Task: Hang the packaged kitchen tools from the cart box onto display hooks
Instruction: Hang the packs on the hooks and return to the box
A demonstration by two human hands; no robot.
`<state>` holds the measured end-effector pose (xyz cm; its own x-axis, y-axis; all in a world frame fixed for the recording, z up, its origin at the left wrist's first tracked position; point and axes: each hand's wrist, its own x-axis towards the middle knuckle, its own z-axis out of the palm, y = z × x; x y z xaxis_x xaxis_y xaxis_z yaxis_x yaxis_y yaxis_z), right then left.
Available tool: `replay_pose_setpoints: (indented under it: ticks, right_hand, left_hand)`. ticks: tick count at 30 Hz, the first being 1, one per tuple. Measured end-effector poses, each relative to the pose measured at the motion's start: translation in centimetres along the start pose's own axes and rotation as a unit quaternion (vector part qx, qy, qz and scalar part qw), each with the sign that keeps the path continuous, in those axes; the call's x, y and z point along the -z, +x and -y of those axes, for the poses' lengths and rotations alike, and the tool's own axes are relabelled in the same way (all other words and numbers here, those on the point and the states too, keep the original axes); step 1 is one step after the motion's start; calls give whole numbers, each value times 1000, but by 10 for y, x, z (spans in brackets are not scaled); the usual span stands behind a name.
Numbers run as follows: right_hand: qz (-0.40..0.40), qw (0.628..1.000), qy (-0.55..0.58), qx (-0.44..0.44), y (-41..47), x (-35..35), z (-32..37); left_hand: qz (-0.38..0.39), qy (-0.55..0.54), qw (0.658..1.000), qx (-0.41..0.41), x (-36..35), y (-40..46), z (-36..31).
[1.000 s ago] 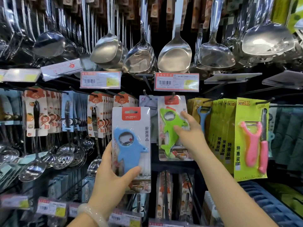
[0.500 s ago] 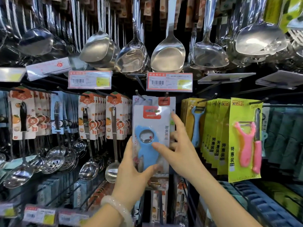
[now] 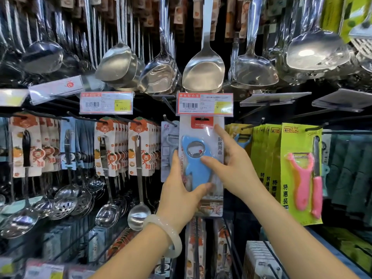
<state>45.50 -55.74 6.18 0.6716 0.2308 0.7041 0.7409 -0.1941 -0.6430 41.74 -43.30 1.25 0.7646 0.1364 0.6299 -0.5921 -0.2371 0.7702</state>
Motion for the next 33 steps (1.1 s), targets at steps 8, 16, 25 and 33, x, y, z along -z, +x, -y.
replay_pose_setpoints:
  ticks: [8, 16, 25, 33]
  right_hand:
    - [-4, 995, -57, -78, 22, -5, -16]
    - [70, 956, -231, -170, 37, -11, -42]
    - [104, 892, -414, -151, -102, 19, -62]
    - [148, 820, -469, -292, -262, 141, -83]
  left_hand:
    - [15, 83, 994, 70, 2, 19, 12]
    - [66, 259, 957, 112, -1, 15, 21]
    - [210, 457, 864, 8, -68, -29, 51]
    - [377, 410, 821, -126, -188, -153, 36]
